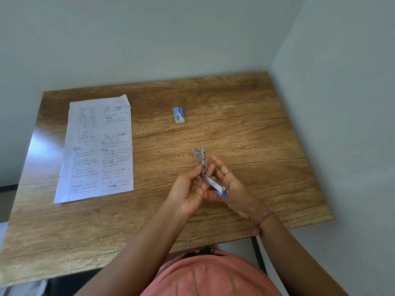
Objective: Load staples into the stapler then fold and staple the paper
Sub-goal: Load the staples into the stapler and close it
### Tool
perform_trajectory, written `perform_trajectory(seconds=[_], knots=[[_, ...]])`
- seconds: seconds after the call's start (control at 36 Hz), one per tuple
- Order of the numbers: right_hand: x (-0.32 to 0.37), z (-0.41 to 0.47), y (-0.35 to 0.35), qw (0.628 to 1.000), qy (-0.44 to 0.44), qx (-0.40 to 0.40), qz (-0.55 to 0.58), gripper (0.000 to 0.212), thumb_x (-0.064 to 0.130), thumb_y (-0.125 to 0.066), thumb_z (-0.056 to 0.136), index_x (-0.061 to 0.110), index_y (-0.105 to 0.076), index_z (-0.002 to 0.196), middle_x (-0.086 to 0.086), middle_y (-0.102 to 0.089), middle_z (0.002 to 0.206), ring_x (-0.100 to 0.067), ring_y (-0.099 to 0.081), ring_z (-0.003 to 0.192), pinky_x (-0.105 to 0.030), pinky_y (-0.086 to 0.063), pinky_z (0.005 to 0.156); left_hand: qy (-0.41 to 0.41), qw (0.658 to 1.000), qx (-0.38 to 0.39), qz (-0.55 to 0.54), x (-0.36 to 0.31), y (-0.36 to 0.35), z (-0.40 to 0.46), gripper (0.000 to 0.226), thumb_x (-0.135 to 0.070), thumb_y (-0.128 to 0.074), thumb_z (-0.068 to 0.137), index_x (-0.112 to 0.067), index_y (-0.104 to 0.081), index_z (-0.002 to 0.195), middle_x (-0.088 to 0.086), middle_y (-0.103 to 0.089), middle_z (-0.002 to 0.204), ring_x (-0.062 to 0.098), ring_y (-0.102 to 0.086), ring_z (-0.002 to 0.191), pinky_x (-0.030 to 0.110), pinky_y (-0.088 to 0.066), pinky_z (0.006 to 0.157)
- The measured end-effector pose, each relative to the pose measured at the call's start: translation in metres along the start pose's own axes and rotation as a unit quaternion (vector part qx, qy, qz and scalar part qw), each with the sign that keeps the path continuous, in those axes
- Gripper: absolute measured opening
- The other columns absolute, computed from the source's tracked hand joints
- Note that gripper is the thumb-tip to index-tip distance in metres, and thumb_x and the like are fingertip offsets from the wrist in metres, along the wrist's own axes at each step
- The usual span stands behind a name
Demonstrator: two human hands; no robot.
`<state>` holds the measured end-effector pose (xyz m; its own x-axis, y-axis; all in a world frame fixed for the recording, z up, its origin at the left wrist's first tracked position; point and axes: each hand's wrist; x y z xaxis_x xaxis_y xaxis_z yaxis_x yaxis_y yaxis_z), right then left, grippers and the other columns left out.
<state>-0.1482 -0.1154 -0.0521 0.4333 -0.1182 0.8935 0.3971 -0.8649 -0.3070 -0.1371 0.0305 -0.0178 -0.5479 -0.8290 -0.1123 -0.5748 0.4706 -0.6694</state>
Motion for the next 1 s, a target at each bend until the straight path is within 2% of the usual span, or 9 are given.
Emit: perform_trajectory(seconds=[0.11, 0.22, 0.31, 0.42, 0.53, 0.72, 0.81, 0.89, 1.0], knots=[[0.004, 0.001, -0.001, 0.999, 0.010, -0.021, 0.034, 0.101, 0.005, -0.077, 0.074, 0.021, -0.014, 0.152, -0.005, -0.038, 0.151, -0.019, -0.043, 0.136, -0.040, -0.039, 0.109, -0.007, 1.000, -0.003, 0.019, 0.001, -0.001, 0.000, 0.035, -0.001, -0.049, 0.096, 0.010, -0.050, 0.129, 0.023, -0.061, 0.126, 0.023, -0.067, 0.102, 0.037, -0.055, 0.082], [0.004, 0.004, 0.000, 0.996, 0.011, -0.028, 0.082, 0.115, 0.033, -0.090, 0.059, 0.020, -0.021, 0.150, 0.001, -0.051, 0.142, -0.017, -0.051, 0.129, -0.032, -0.047, 0.100, -0.015, 1.000, 0.009, 0.019, 0.001, -0.003, 0.000, 0.037, 0.002, -0.050, 0.094, 0.012, -0.048, 0.130, 0.025, -0.055, 0.133, 0.028, -0.060, 0.115, 0.040, -0.055, 0.082], [0.004, 0.008, 0.001, 0.990, 0.014, -0.022, 0.135, 0.117, 0.037, -0.093, 0.053, 0.015, -0.028, 0.147, -0.005, -0.056, 0.135, -0.020, -0.057, 0.120, -0.039, -0.046, 0.103, -0.020, 0.999, 0.029, 0.026, -0.001, -0.004, -0.001, 0.032, 0.004, -0.050, 0.092, 0.012, -0.053, 0.123, 0.026, -0.061, 0.122, 0.029, -0.065, 0.105, 0.037, -0.059, 0.077], [0.010, 0.014, 0.001, 0.976, 0.015, -0.028, 0.216, 0.102, 0.045, -0.089, 0.056, 0.011, -0.040, 0.139, -0.014, -0.059, 0.129, -0.025, -0.060, 0.114, -0.036, -0.051, 0.095, -0.033, 0.995, 0.050, 0.081, 0.000, -0.002, -0.001, 0.025, 0.003, -0.055, 0.086, 0.008, -0.064, 0.108, 0.021, -0.070, 0.101, 0.025, -0.073, 0.085, 0.033, -0.061, 0.071], [0.014, 0.022, 0.007, 0.978, 0.038, -0.047, 0.198, 0.077, 0.050, -0.079, 0.069, 0.007, -0.055, 0.128, -0.013, -0.062, 0.128, -0.025, -0.060, 0.117, -0.038, -0.050, 0.098, -0.043, 0.986, 0.064, 0.149, 0.002, 0.001, -0.002, 0.031, -0.002, -0.063, 0.081, -0.002, -0.070, 0.110, 0.016, -0.069, 0.115, 0.023, -0.070, 0.100, 0.031, -0.058, 0.082], [0.021, 0.030, 0.004, 0.987, 0.037, -0.045, 0.150, 0.080, 0.057, -0.065, 0.077, -0.004, -0.051, 0.127, -0.013, -0.067, 0.116, -0.024, -0.063, 0.111, -0.034, -0.052, 0.091, -0.066, 0.977, 0.053, 0.193, 0.003, 0.001, -0.006, 0.020, -0.002, -0.062, 0.085, -0.004, -0.073, 0.101, 0.014, -0.071, 0.111, 0.023, -0.071, 0.098, 0.029, -0.059, 0.076], [0.022, 0.034, 0.003, 0.988, 0.022, -0.042, 0.147, 0.076, 0.062, -0.067, 0.072, 0.007, -0.057, 0.123, -0.005, -0.071, 0.097, -0.021, -0.067, 0.101, -0.035, -0.055, 0.088, -0.078, 0.970, 0.053, 0.226, 0.003, 0.001, -0.007, 0.024, -0.002, -0.063, 0.085, -0.002, -0.070, 0.108, 0.015, -0.071, 0.112, 0.024, -0.070, 0.100, 0.029, -0.058, 0.076], [0.022, 0.039, 0.002, 0.986, -0.003, -0.054, 0.157, 0.077, 0.064, -0.073, 0.064, 0.011, -0.060, 0.118, -0.009, -0.067, 0.094, -0.026, -0.067, 0.098, -0.038, -0.057, 0.082, -0.086, 0.967, 0.052, 0.234, 0.004, 0.003, -0.008, 0.025, -0.002, -0.063, 0.086, -0.002, -0.069, 0.110, 0.014, -0.071, 0.111, 0.023, -0.070, 0.101, 0.029, -0.058, 0.078], [0.021, 0.042, 0.002, 0.985, -0.019, -0.068, 0.155, 0.059, 0.058, -0.069, 0.072, 0.011, -0.058, 0.108, -0.006, -0.070, 0.082, -0.023, -0.068, 0.090, -0.042, -0.050, 0.088, -0.101, 0.956, 0.032, 0.273, 0.006, 0.005, -0.005, 0.023, -0.004, -0.063, 0.088, -0.007, -0.070, 0.110, 0.008, -0.073, 0.108, 0.018, -0.070, 0.098, 0.028, -0.057, 0.079]])
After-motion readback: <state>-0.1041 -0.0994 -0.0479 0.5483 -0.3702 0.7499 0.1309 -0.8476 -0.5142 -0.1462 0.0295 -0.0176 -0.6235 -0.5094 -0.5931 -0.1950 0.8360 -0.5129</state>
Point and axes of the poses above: each hand's wrist, its own z-axis towards the middle knuckle, its own y-axis out of the back of the hand, x = y × z
